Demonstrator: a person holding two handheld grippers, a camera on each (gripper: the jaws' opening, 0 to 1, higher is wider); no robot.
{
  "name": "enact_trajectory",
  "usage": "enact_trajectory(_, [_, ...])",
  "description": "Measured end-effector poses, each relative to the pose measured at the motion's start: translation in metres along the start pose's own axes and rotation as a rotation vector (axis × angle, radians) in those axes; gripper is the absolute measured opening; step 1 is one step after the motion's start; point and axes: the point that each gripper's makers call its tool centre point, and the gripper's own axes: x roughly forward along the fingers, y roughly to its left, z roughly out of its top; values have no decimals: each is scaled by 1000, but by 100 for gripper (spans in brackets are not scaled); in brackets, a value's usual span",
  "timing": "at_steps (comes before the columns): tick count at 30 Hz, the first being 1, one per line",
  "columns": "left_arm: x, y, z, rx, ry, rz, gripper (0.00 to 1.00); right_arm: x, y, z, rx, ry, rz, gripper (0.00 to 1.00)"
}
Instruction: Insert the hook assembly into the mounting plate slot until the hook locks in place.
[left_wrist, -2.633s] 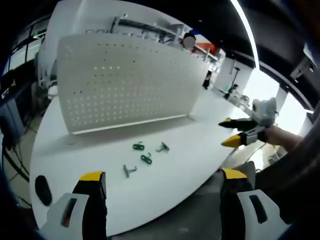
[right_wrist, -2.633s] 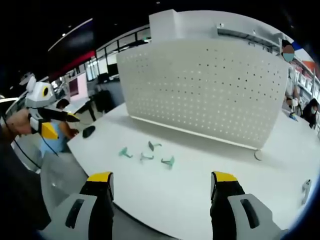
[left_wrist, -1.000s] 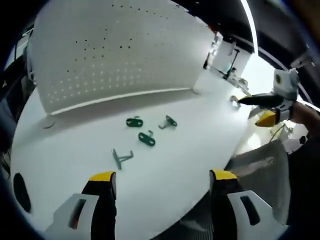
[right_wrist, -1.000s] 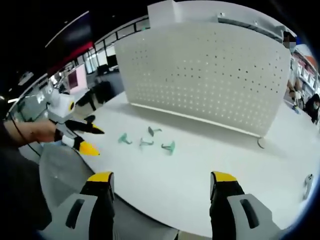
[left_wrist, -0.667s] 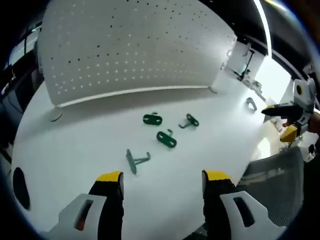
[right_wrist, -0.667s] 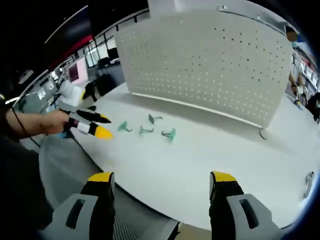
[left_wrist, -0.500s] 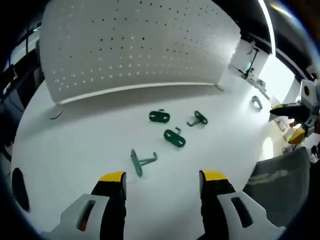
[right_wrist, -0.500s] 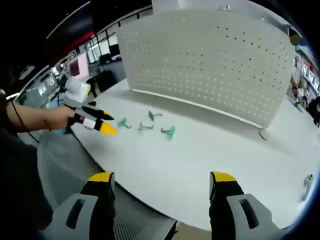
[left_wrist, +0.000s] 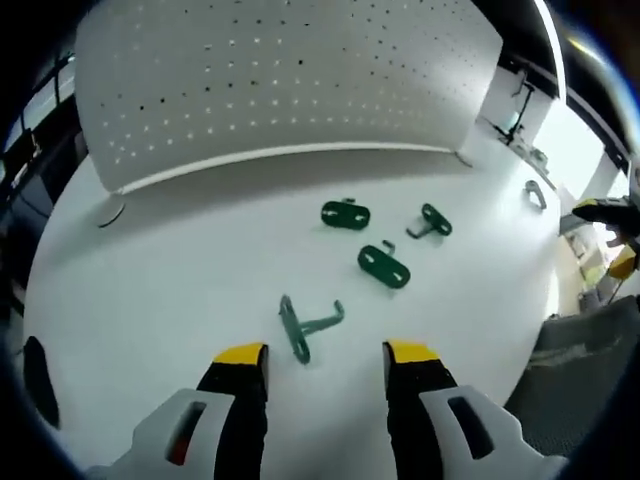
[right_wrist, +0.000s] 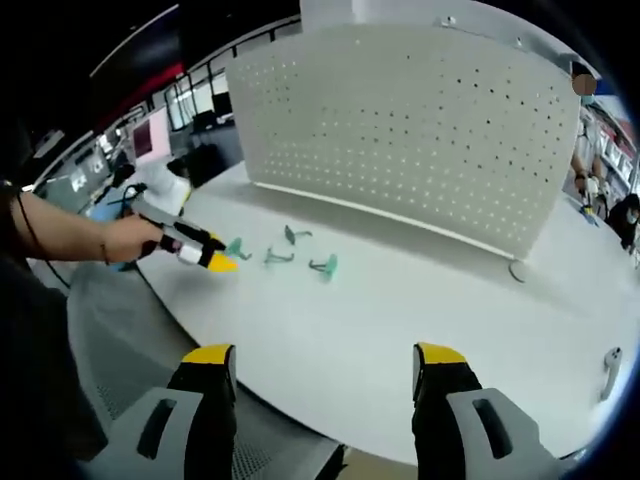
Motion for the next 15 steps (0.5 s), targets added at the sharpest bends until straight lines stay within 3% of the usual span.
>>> enact_trajectory(15, [2, 11, 5, 27, 10, 32, 18, 5, -1, 0, -2, 8, -3, 72])
